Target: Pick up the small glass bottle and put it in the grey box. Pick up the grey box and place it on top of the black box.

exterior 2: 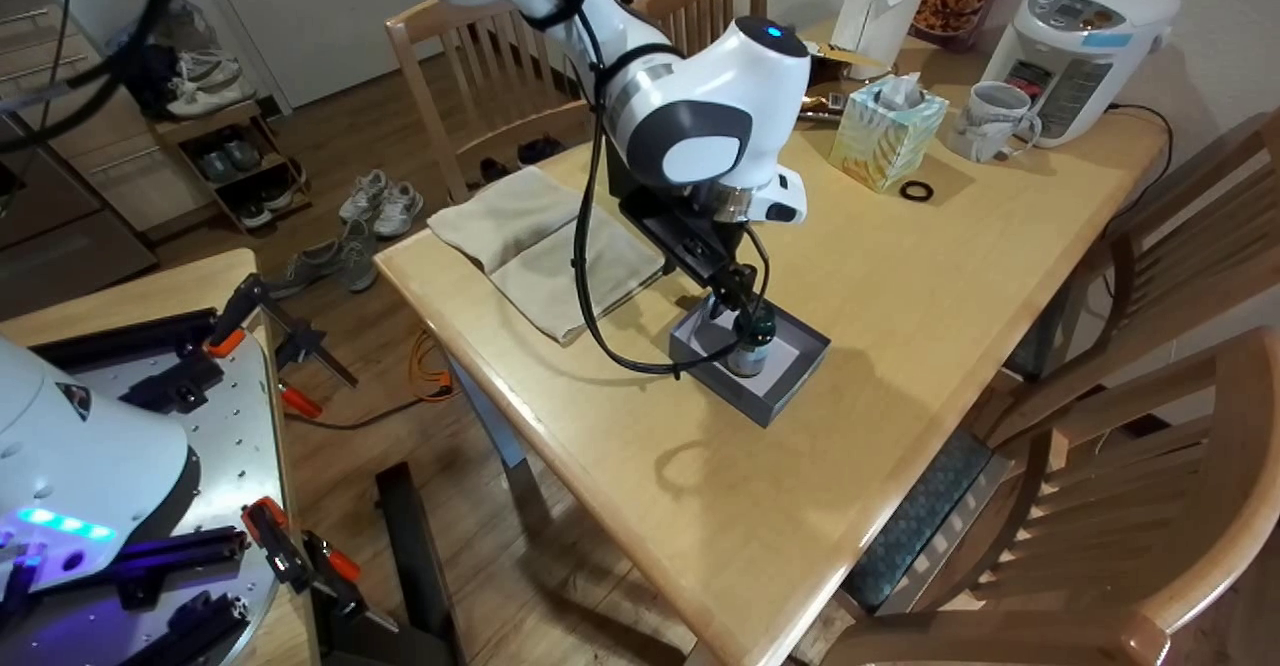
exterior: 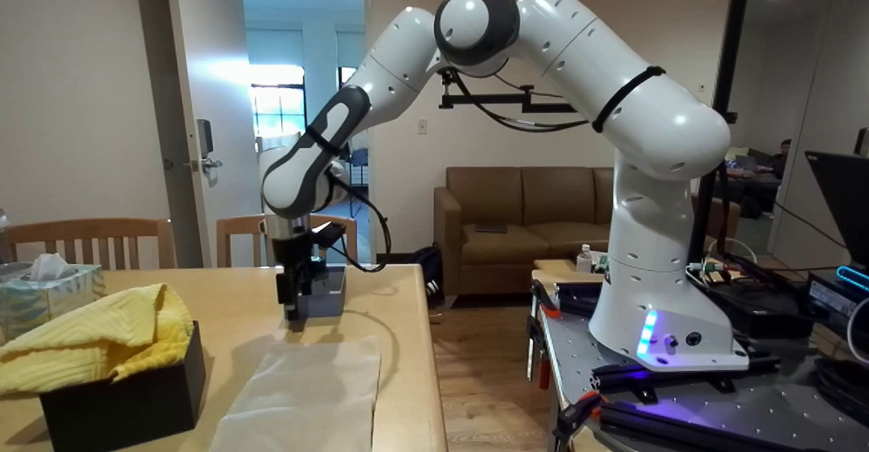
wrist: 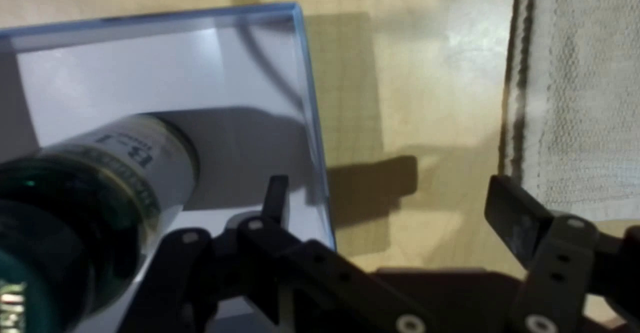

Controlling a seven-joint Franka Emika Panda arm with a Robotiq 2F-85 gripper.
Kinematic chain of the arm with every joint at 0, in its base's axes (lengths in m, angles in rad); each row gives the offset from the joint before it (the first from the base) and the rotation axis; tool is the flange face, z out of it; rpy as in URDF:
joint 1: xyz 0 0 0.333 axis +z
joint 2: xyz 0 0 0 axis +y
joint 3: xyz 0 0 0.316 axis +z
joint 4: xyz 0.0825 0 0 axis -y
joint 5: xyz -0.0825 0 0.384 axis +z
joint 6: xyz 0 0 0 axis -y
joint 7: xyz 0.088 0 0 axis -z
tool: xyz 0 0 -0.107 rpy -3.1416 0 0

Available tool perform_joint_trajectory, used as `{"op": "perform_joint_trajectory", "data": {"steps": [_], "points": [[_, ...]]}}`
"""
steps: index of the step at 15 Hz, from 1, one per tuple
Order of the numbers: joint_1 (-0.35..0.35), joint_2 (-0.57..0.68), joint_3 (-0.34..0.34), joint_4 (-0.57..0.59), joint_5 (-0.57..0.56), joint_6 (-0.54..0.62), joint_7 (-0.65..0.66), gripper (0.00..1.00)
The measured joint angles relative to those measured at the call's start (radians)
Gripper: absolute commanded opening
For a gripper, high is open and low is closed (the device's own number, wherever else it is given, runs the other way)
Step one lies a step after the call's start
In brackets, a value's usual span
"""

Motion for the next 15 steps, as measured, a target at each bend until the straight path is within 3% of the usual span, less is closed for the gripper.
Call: {"op": "perform_joint_trajectory", "data": {"steps": [11,15], "points": [[-0.004,0.021,0.005,0.059,0.001,-0.001,0.0,0.01],[-0.004,0.021,0.005,0.06,0.001,-0.001,0.0,0.0]]}}
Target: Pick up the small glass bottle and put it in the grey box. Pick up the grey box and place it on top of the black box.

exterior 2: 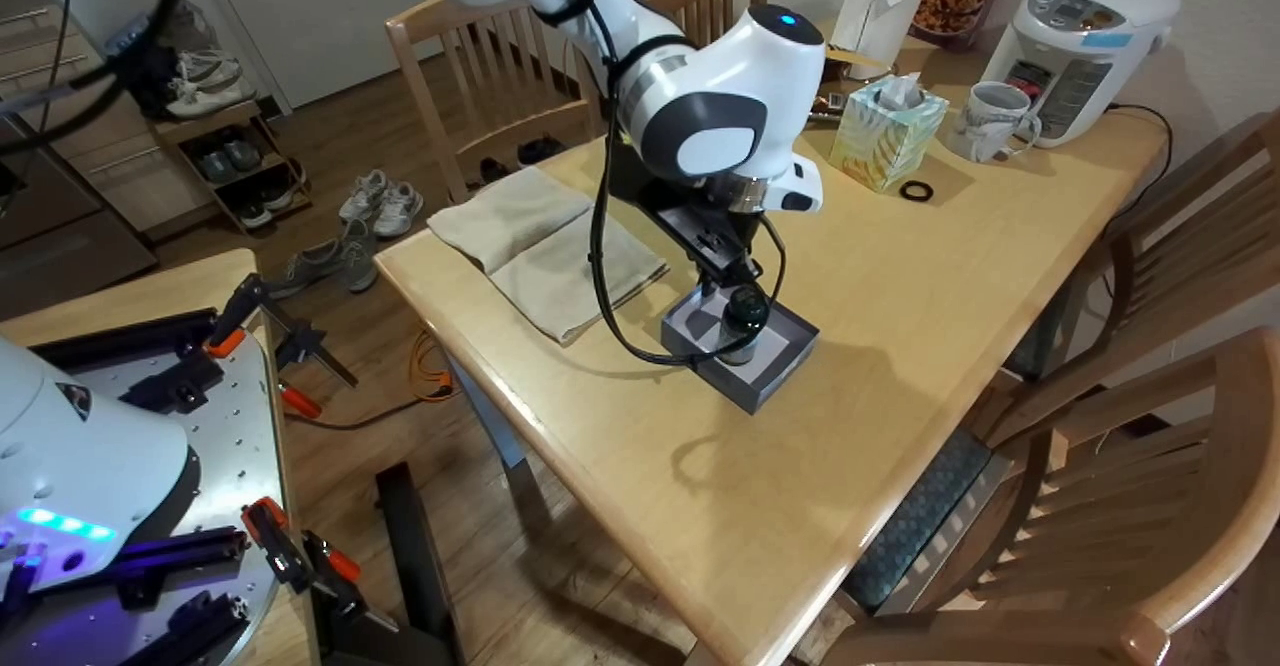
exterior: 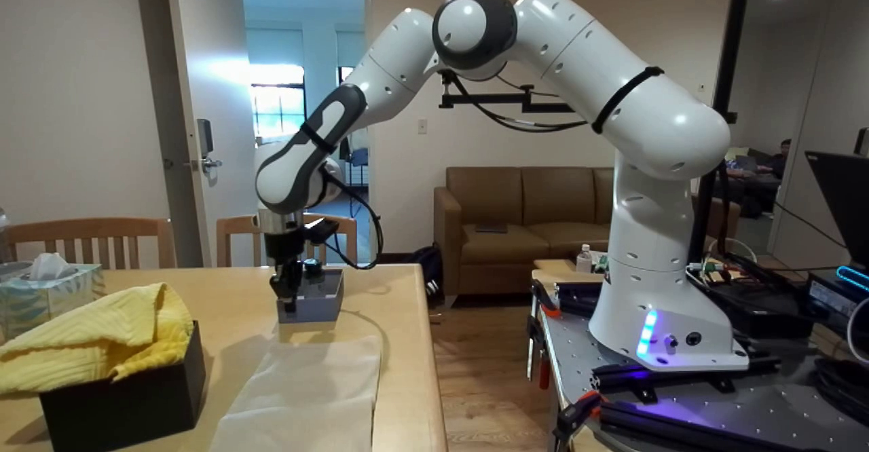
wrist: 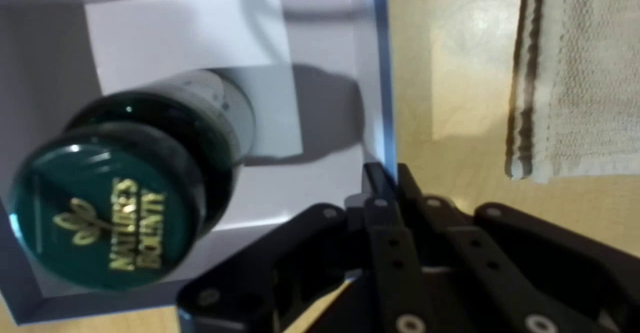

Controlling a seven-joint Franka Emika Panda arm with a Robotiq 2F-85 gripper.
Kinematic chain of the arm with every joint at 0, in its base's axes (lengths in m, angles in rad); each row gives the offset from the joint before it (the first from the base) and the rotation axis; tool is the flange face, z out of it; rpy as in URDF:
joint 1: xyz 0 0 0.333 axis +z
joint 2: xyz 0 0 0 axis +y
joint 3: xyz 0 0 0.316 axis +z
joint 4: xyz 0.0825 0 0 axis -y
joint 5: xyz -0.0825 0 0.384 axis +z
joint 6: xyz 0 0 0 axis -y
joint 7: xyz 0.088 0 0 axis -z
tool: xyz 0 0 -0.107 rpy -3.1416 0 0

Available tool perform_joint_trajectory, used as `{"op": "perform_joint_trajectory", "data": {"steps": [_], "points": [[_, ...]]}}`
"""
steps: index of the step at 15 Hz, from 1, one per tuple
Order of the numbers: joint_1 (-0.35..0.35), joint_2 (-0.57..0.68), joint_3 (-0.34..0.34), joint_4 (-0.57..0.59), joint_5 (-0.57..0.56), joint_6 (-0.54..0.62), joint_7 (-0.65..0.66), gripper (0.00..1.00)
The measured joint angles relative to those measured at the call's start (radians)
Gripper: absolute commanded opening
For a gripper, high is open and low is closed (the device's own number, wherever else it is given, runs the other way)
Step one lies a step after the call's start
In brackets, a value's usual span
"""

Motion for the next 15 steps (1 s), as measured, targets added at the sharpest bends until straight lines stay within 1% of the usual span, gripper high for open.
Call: {"op": "perform_joint_trajectory", "data": {"steps": [6,11,15], "points": [[0.005,-0.008,-0.006,0.002,-0.003,0.0,0.001,0.01],[0.045,-0.049,-0.06,0.001,-0.049,-0.002,0.01,0.01],[0.1,-0.083,-0.112,0.0,-0.133,-0.021,0.045,0.01]]}}
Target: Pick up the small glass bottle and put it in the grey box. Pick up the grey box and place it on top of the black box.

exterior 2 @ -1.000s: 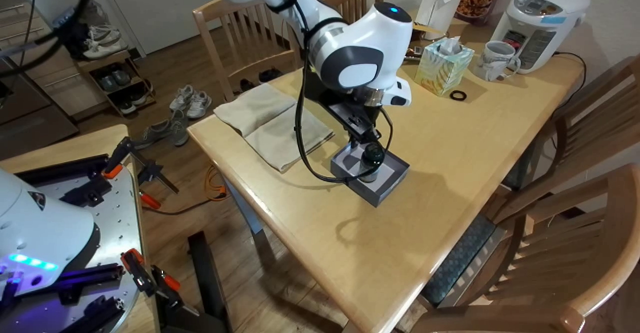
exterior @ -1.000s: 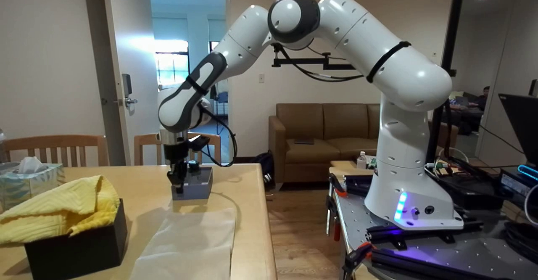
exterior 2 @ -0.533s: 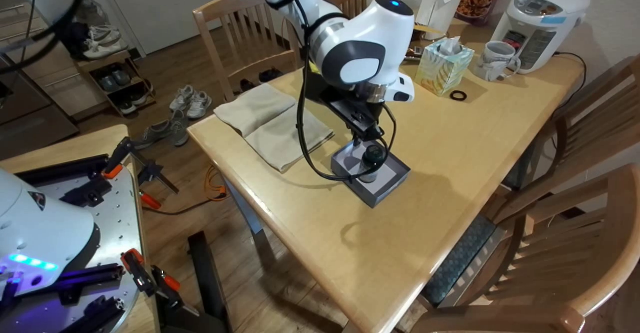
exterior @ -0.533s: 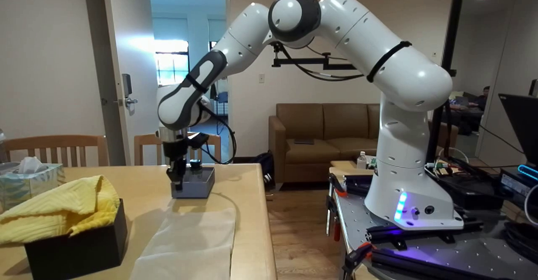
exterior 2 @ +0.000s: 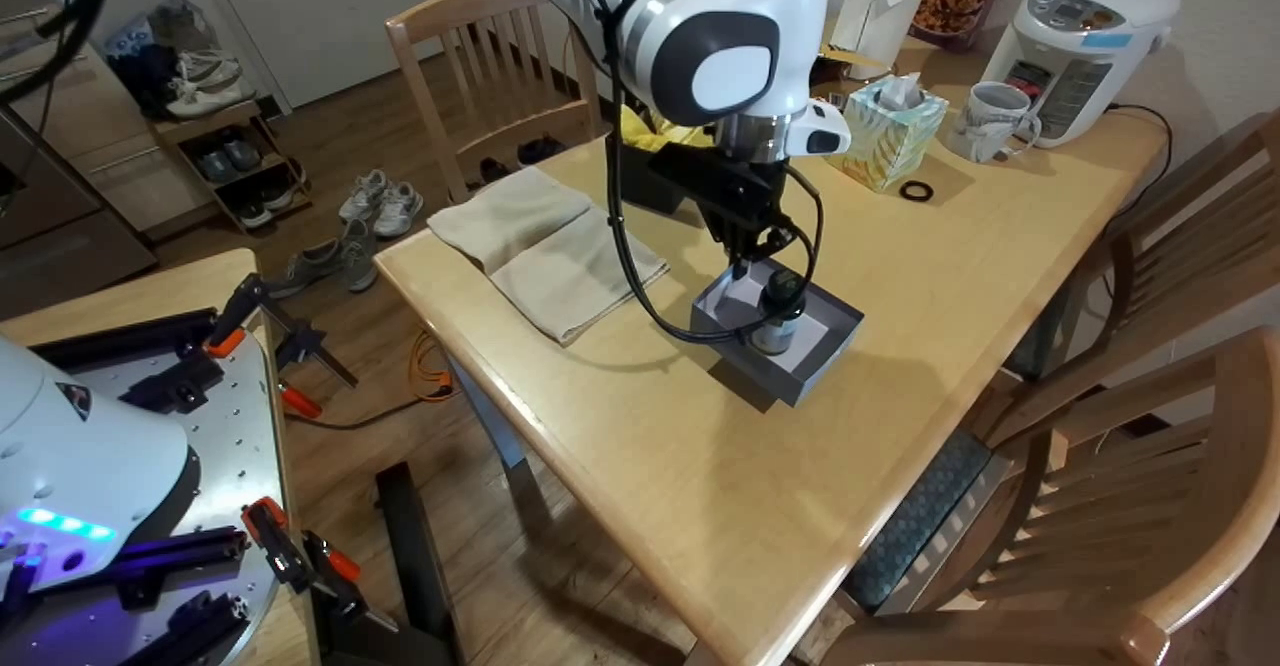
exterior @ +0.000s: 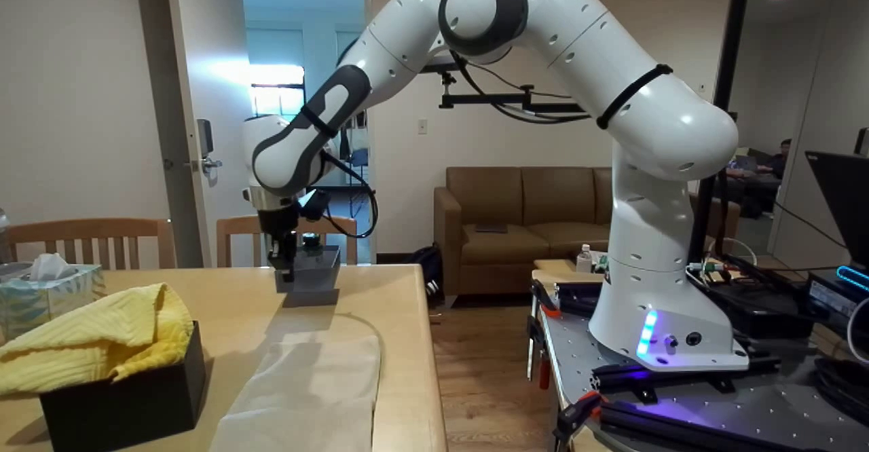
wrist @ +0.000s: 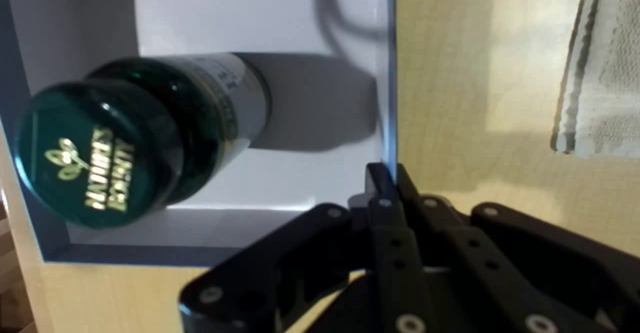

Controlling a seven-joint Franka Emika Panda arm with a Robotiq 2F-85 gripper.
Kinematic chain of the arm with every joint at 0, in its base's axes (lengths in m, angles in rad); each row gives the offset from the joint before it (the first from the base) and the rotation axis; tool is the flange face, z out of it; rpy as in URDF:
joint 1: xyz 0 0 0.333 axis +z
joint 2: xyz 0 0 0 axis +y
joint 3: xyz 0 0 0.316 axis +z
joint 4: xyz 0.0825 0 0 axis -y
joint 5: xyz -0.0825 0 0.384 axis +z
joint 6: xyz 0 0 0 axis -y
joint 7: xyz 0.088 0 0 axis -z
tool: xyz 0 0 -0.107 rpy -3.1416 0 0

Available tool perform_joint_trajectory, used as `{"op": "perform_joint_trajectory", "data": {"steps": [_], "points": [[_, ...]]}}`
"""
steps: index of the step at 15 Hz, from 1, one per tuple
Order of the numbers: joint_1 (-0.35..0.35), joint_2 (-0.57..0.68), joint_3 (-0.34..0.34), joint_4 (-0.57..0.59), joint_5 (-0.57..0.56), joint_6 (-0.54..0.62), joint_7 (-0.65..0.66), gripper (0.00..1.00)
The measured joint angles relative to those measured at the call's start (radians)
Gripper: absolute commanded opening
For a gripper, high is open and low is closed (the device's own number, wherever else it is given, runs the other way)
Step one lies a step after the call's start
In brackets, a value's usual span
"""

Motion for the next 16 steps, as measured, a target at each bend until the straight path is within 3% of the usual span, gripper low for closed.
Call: {"op": "perform_joint_trajectory", "data": {"steps": [7,16], "points": [[0.084,-0.052,-0.013,-0.012,-0.079,-0.031,0.016,0.01],[0.142,-0.186,0.029,-0.066,-0.082,-0.066,0.017,0.01]]}}
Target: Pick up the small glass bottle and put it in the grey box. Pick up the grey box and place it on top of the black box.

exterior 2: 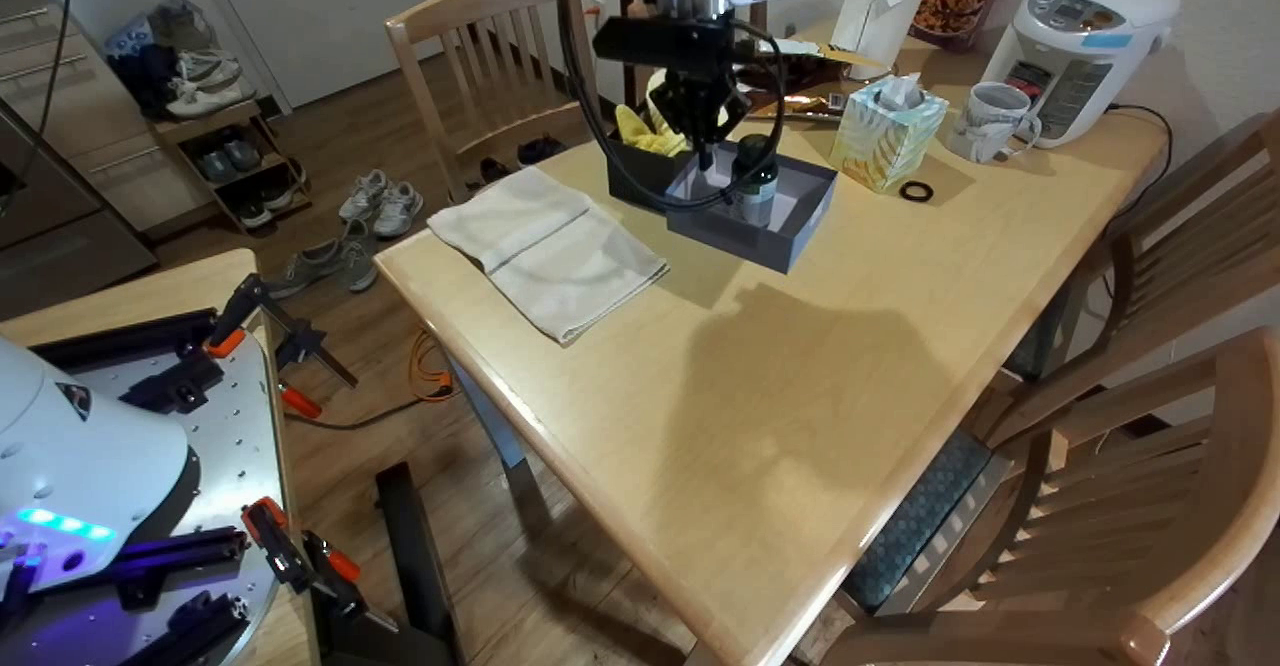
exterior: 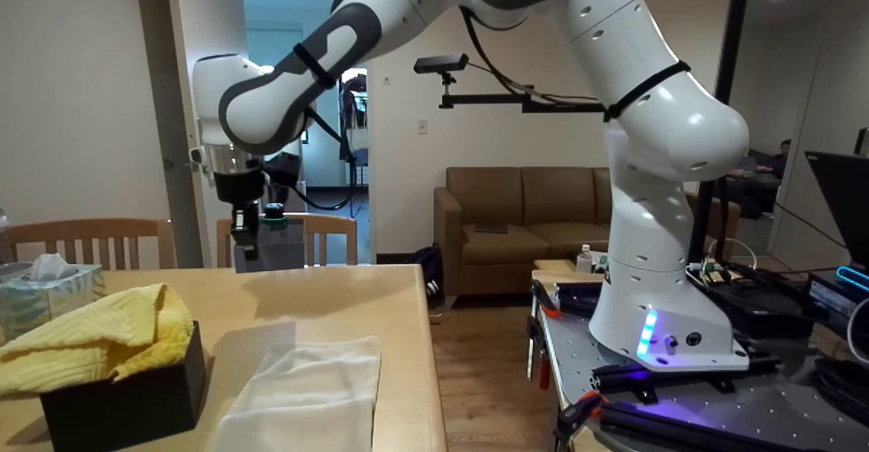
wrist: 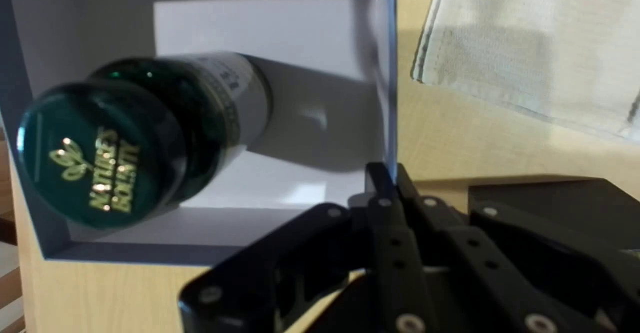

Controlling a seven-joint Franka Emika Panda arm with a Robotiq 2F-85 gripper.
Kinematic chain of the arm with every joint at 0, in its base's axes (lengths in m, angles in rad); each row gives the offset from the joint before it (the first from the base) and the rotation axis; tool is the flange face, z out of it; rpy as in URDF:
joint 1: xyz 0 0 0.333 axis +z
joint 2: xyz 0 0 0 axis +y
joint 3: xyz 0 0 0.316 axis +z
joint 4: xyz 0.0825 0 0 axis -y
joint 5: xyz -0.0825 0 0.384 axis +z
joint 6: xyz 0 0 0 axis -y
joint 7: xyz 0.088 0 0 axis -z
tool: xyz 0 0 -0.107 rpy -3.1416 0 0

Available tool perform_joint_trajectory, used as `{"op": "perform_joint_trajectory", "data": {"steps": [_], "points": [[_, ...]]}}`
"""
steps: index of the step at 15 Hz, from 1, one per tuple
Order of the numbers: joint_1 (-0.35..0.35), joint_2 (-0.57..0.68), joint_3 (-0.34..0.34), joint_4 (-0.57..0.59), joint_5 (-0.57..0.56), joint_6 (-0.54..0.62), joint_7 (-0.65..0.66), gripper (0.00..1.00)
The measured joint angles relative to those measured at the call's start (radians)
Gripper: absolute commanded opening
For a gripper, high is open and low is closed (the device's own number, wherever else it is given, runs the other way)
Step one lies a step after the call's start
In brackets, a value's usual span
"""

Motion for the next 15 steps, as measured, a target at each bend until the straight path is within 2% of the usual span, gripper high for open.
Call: {"op": "perform_joint_trajectory", "data": {"steps": [6,12,15], "points": [[0.066,-0.077,0.018,0.022,-0.027,-0.07,0.036,0.01],[0.102,-0.051,0.084,0.111,-0.027,-0.15,0.034,0.01],[0.121,-0.011,0.096,0.172,-0.027,-0.189,0.033,0.01]]}}
